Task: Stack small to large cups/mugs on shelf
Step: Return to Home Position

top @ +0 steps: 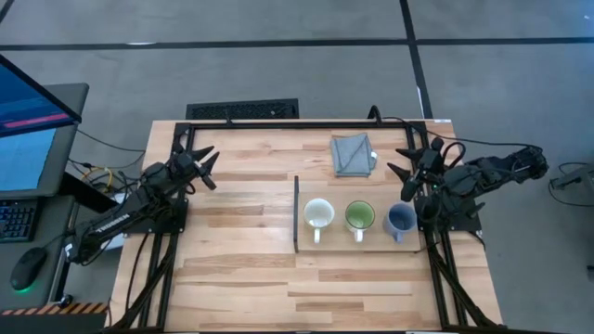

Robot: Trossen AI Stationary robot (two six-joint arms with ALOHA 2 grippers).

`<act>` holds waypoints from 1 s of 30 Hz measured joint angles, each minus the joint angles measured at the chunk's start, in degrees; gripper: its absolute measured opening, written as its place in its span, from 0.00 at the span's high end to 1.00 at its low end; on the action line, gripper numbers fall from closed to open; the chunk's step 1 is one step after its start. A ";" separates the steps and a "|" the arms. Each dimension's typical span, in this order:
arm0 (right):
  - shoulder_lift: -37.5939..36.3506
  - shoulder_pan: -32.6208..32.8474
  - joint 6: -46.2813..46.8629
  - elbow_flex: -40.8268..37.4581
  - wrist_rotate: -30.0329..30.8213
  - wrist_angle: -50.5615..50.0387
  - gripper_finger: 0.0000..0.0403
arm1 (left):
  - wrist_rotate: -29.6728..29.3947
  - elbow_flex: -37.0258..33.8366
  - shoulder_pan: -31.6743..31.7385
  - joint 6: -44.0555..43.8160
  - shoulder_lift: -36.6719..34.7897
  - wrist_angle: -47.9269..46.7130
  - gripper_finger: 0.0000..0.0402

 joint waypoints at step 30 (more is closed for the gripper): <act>5.70 15.47 4.19 0.21 24.81 -4.77 0.37 | 1.46 -0.04 0.00 0.02 0.13 -0.42 0.70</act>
